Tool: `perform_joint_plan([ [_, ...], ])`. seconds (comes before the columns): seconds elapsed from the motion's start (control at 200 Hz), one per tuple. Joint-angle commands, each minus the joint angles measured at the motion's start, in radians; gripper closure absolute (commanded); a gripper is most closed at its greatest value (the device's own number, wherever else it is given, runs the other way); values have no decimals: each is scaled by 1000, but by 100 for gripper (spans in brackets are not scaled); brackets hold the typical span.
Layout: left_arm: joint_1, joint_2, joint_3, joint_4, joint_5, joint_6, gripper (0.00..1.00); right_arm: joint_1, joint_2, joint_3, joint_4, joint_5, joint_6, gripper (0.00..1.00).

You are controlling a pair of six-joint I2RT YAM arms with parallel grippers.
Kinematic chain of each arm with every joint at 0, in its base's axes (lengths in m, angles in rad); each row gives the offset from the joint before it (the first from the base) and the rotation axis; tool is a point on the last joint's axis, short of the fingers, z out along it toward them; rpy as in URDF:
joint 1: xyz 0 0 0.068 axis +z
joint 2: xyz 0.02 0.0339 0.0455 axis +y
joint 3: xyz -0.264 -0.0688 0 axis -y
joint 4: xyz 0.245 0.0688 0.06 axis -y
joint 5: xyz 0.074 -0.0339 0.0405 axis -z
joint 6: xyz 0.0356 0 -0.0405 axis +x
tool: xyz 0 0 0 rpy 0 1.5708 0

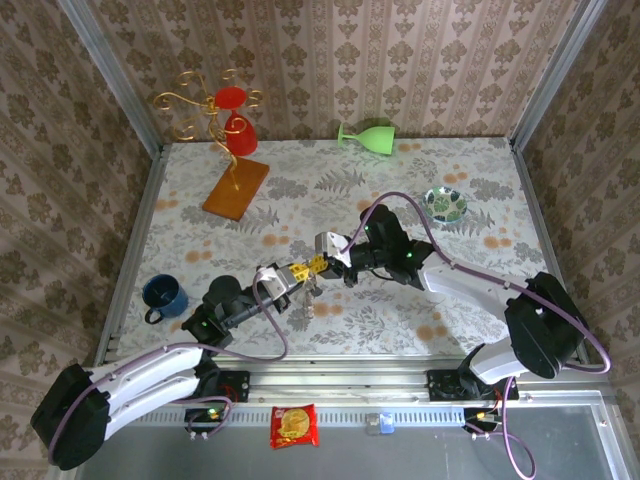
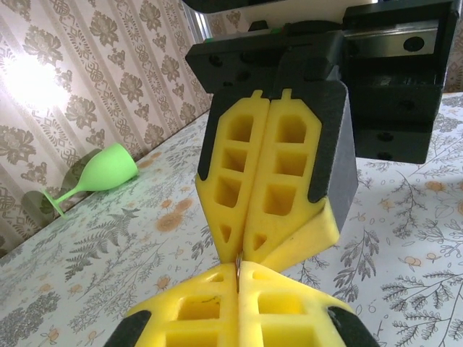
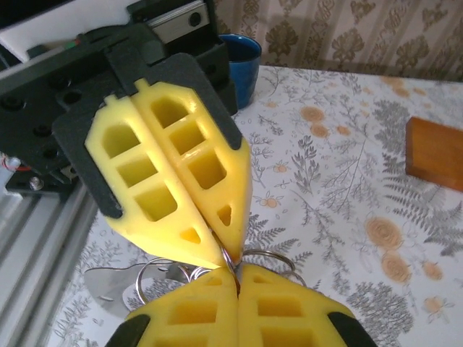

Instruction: Put the keys on the keyring

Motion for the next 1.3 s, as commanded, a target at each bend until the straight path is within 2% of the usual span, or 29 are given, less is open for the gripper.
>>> perform_joint_plan([
  [0.0, -9, -9, -4, 65, 38, -25, 100, 10, 10, 49, -1, -25, -39, 100],
  [0.105, -8, -36, 0, 8, 11, -16, 100, 10, -11, 74, -91, -6, -94, 100],
  [0.175, -6, -61, 14, -64, -1, 5, 88, 12, -23, 101, -174, 14, -137, 100],
  [0.4, 11, -109, 77, -275, 17, 69, 73, 23, -15, 206, -434, 102, -262, 100],
  [0.63, 48, -86, 139, -388, 85, 99, 72, 58, 3, 267, -525, 170, -312, 100],
  [0.915, 90, -39, 162, -404, 142, 97, 75, 68, 16, 262, -487, 169, -266, 100],
  [1.02, 96, -55, 158, -415, 111, 84, 74, 47, -3, 234, -430, 182, -153, 100],
  [1.09, 102, -70, 155, -426, 86, 70, 72, 18, -39, 191, -361, 213, -18, 100],
  [1.14, 104, -75, 155, -433, 65, 56, 68, 3, -55, 154, -323, 278, 105, 100],
  [1.175, 106, -76, 155, -435, 52, 45, 67, -5, -95, 130, -312, 329, 189, 93],
  [1.25, 105, -63, 154, -424, 39, 17, 65, -17, -134, 75, -311, 455, 377, 86],
  [1.295, 105, -47, 158, -417, 36, -4, 64, -22, -152, 45, -330, 532, 504, 78],
])
